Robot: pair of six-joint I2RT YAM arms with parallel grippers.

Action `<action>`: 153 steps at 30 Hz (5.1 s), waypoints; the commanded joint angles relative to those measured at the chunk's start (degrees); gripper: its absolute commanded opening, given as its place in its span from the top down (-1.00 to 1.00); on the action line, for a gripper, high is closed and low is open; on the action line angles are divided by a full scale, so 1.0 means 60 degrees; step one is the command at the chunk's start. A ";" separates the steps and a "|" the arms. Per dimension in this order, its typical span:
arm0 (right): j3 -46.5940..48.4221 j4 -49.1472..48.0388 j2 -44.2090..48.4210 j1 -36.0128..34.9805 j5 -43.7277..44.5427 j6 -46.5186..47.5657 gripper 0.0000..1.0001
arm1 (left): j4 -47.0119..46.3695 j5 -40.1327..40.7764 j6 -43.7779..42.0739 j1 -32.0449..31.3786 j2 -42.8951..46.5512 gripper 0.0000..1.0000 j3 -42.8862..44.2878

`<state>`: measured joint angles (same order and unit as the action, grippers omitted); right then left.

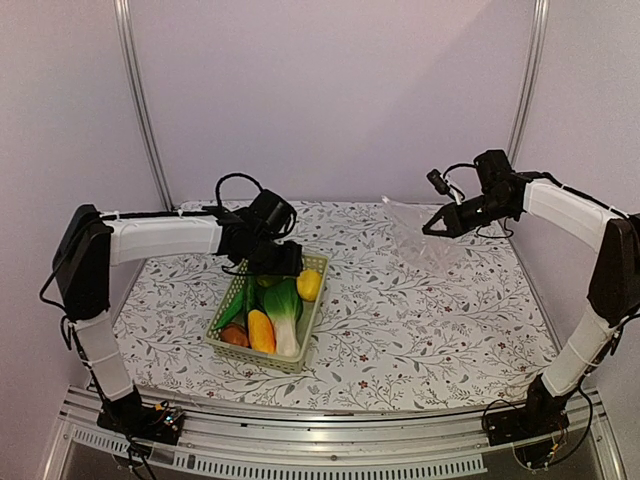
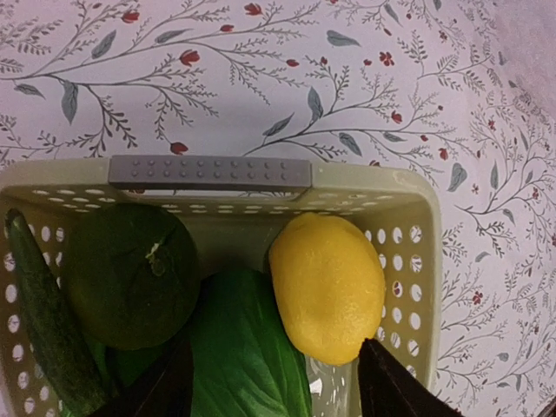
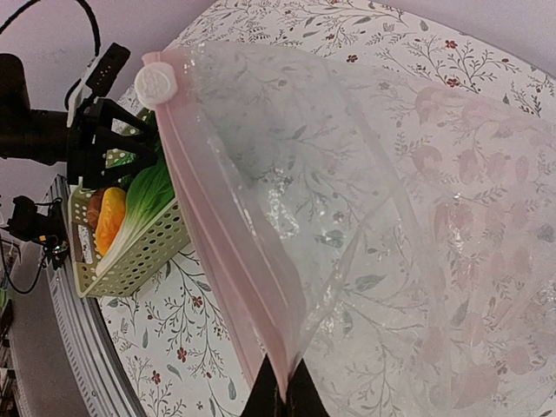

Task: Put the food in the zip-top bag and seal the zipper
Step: Pick up the fake fruit from the bin, then place the fake fruit in the zipper food storage bag, then adjust the zipper food storage bag at the corner of the board.

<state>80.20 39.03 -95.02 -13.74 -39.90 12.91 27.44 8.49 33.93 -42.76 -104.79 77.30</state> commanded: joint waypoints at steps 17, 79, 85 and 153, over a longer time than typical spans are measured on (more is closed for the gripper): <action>-0.0304 0.0080 0.0266 -0.0052 0.0195 0.0149 1.00 | -0.0628 -0.1341 0.0786 0.0195 -0.1696 -0.23 0.0714; 0.1457 0.0864 -0.0967 -0.0131 0.0014 -0.0647 1.00 | -0.5519 -0.2256 -0.0781 -0.1860 0.0996 0.39 0.0477; 0.1450 0.0915 -0.0930 -0.0165 -0.0175 -0.0784 1.00 | -0.5865 -0.2609 -0.0716 -0.2192 -0.0228 0.40 0.1540; 0.2886 0.1103 -0.0950 -0.0415 0.3729 -0.0986 1.00 | -0.3212 -0.2023 0.2455 -0.1709 -0.3737 1.00 0.5893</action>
<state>92.88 45.15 -99.11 -15.22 -37.54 7.44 3.51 -0.14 48.82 -52.05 -127.46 104.64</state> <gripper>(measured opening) 0.004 0.011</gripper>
